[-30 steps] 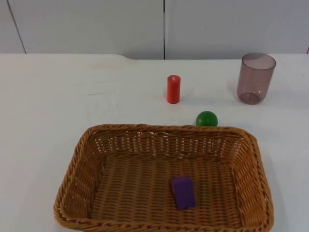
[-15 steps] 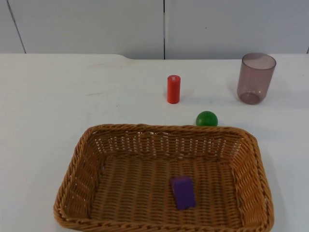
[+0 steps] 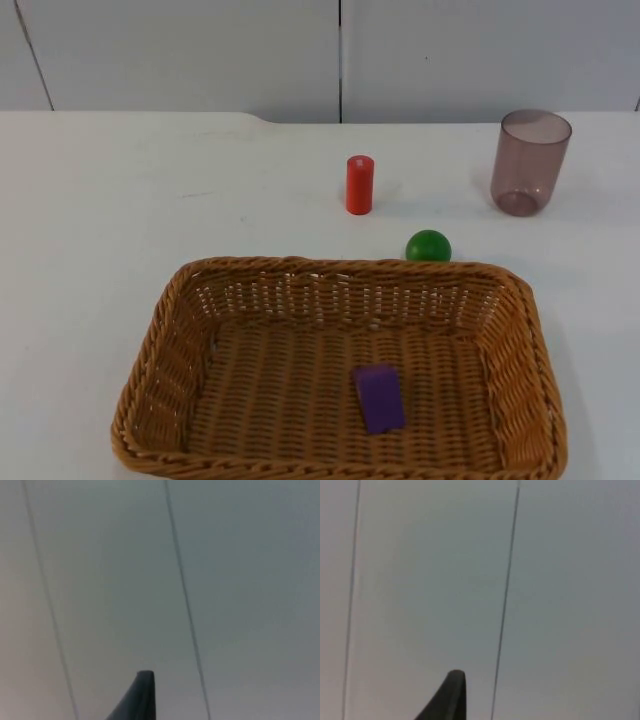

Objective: Pick up the basket with the left hand and place the triangular block into the basket with the right hand.

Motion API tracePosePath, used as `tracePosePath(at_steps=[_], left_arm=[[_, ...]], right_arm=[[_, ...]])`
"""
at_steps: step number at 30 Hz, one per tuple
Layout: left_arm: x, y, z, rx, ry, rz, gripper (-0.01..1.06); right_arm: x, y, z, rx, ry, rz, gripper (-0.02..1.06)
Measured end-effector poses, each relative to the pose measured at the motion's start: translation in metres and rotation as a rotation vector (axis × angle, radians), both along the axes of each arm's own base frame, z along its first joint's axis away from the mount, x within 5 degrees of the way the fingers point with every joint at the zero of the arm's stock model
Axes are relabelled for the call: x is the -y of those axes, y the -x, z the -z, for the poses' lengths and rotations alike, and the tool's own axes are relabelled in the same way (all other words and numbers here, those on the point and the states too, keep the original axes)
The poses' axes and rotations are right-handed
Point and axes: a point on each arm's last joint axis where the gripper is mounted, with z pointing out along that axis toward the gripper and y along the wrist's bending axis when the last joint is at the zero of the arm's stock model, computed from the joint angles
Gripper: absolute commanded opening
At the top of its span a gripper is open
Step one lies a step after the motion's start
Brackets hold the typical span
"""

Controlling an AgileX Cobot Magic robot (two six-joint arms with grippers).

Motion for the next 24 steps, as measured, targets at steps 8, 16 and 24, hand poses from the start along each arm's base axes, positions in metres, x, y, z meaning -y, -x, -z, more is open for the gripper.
tracePosePath(at_steps=[8, 16, 24], left_arm=[[0.000, -0.008, 0.031, -0.081, 0.010, 0.025, 1.05], [0.000, -0.036, 0.068, -0.296, 0.090, 0.040, 1.05], [0.000, -0.049, 0.096, -0.464, 0.163, 0.036, 1.05]], right_arm=[[0.001, 0.002, 0.010, -0.112, 0.032, -0.041, 1.05], [-0.003, -0.023, 0.050, -0.405, -0.071, -0.092, 1.05], [-0.004, -0.057, 0.098, -0.625, -0.137, -0.082, 1.05]])
